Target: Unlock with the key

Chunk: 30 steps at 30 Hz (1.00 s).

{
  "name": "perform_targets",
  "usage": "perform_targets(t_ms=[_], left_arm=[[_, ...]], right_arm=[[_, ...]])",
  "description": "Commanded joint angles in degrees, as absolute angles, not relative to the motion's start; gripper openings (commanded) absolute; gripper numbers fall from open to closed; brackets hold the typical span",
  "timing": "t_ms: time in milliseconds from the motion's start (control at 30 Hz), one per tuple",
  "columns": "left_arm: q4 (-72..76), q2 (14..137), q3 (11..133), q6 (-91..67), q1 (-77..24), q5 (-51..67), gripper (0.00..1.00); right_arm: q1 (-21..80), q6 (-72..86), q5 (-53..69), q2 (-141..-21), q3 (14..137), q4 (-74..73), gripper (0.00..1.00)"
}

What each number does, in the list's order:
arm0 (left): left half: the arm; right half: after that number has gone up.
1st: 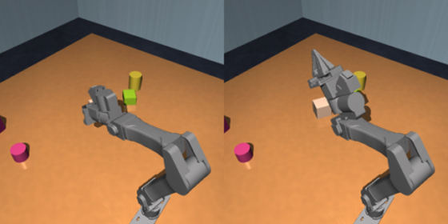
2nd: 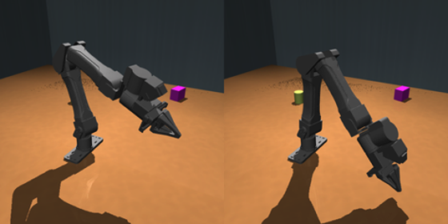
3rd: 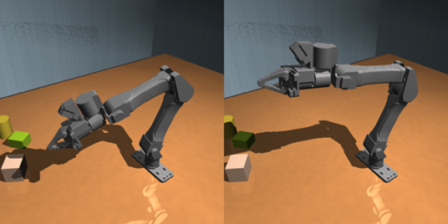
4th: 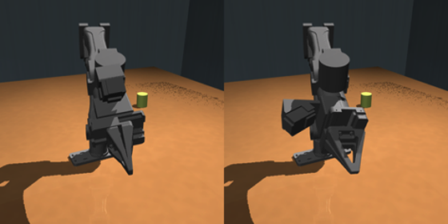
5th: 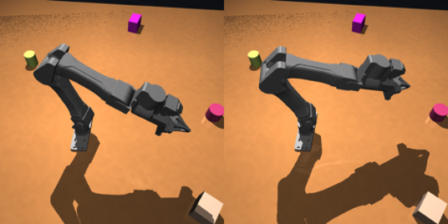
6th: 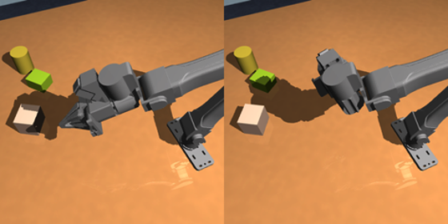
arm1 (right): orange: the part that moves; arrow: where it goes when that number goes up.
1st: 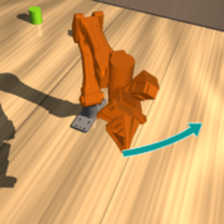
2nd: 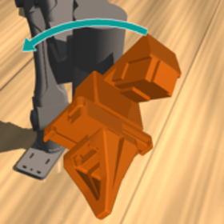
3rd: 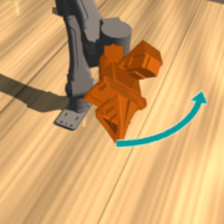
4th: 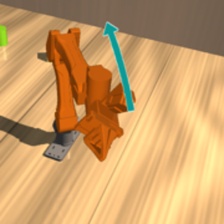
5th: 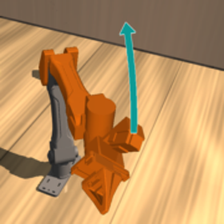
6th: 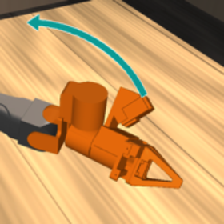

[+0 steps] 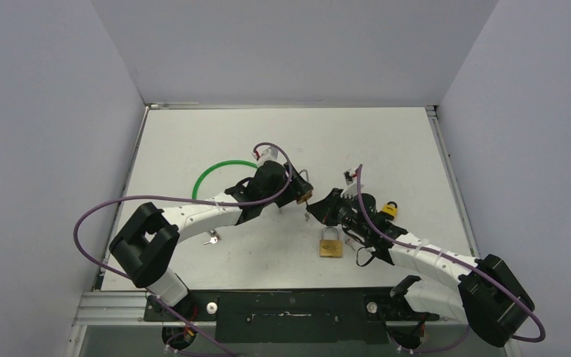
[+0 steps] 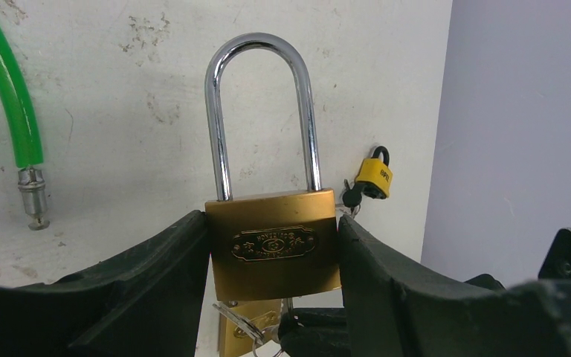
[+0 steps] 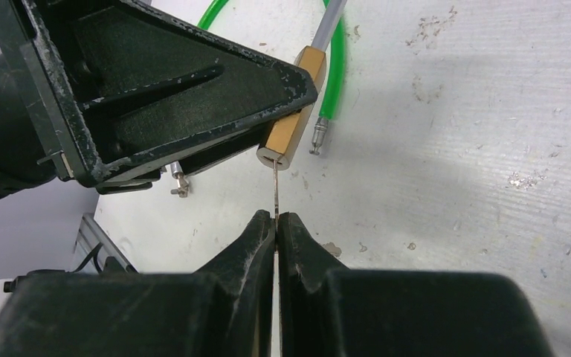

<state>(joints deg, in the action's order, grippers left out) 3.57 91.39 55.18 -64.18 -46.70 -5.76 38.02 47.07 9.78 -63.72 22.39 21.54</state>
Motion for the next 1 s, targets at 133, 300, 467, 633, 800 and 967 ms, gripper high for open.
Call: perform_targets(t_ms=[133, 300, 467, 633, 800, 967], left_arm=[[11.94, 87.74, 54.49, -66.79, -46.80, -3.43, 0.00], [13.47, 87.16, 53.21, -70.26, -46.77, -4.07, 0.00], [17.77, 86.62, 51.04, -75.93, -46.90, -4.81, 0.00], [20.86, 86.58, 49.30, -80.86, -47.00, -5.16, 0.00], [22.02, 86.58, 48.46, -83.30, -47.01, -5.58, 0.00], [23.07, 86.26, 48.15, -84.33, -47.04, -5.07, 0.00]], right_arm=[[35.51, 46.02, 10.62, -68.71, 30.39, 21.63, 0.00], [35.44, 47.60, 8.70, -71.77, 35.43, 16.73, 0.00], [35.44, 47.77, 6.54, -75.51, 39.02, 14.00, 0.00], [35.66, 47.20, 5.20, -78.10, 40.57, 14.87, 0.00], [35.64, 46.77, 3.37, -80.25, 43.63, 11.98, 0.00], [35.71, 44.73, 4.94, -81.87, 45.37, 12.59, 0.00]])
